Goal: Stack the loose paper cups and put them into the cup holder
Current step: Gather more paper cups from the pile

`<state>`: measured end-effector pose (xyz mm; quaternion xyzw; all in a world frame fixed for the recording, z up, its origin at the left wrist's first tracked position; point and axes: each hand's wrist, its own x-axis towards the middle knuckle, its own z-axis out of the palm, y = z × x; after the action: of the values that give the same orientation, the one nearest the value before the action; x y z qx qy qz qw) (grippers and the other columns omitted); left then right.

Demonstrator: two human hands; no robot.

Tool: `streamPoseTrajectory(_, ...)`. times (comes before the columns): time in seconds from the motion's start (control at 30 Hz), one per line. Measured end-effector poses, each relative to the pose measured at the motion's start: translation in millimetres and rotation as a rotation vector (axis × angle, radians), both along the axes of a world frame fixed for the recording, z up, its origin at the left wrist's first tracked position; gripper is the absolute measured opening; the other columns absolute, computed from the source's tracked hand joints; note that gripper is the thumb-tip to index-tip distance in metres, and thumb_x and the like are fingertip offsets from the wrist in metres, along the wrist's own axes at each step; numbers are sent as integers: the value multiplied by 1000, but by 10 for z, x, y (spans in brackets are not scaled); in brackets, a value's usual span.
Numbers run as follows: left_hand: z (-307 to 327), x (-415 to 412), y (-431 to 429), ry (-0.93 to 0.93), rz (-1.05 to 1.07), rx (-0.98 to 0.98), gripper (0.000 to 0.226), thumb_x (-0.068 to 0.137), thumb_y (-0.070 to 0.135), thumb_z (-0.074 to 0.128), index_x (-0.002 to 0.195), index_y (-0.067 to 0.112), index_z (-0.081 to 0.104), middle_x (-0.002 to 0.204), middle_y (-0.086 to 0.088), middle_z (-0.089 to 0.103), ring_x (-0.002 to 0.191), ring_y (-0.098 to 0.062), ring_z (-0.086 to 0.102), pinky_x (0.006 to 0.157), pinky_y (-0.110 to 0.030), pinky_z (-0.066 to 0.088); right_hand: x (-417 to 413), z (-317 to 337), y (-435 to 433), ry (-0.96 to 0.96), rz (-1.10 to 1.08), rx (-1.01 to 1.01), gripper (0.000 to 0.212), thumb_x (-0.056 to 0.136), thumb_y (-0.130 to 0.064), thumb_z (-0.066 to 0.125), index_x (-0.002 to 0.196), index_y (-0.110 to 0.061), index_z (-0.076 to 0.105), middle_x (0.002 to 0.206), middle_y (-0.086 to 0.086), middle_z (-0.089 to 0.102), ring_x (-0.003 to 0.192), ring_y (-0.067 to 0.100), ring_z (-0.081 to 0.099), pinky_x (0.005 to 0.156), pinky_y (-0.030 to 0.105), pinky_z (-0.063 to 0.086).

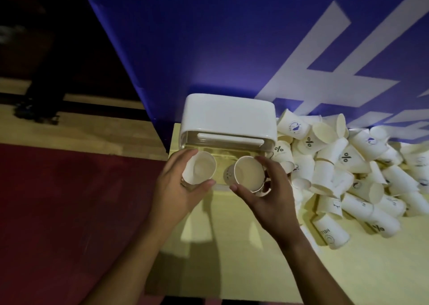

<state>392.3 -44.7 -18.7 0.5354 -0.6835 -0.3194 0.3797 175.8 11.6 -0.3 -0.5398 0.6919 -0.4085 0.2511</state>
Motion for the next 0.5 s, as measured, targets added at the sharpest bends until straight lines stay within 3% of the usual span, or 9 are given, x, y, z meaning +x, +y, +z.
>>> streamPoseTrajectory(0.13, -163, -1, -132, -36, -41, -9, 67, 75, 31, 92, 133, 12, 66, 137, 4, 61, 126, -5, 57, 105, -14, 41, -1, 3, -26, 7, -22, -7, 72, 70, -53, 85, 130, -23, 59, 124, -27, 56, 109, 5, 58, 79, 16, 46)
streamPoseTrajectory(0.33, -426, -74, -257, -129, -52, 124, 75, 72, 33, 93, 139, 18, 62, 143, 5, 59, 127, -11, 57, 104, -27, 48, -43, -37, -58, 34, -56, 6, 73, 69, -56, 84, 130, -24, 59, 122, -24, 58, 108, 11, 60, 80, 32, 53)
streamPoseTrajectory(0.5, -571, -154, -343, -218, -44, 238, 83, 72, 36, 92, 146, 21, 57, 151, 5, 55, 135, -15, 54, 106, -23, 42, -35, -30, -120, 19, -37, 28, 75, 68, -63, 81, 130, -28, 58, 124, -28, 56, 110, 8, 59, 83, 33, 53)
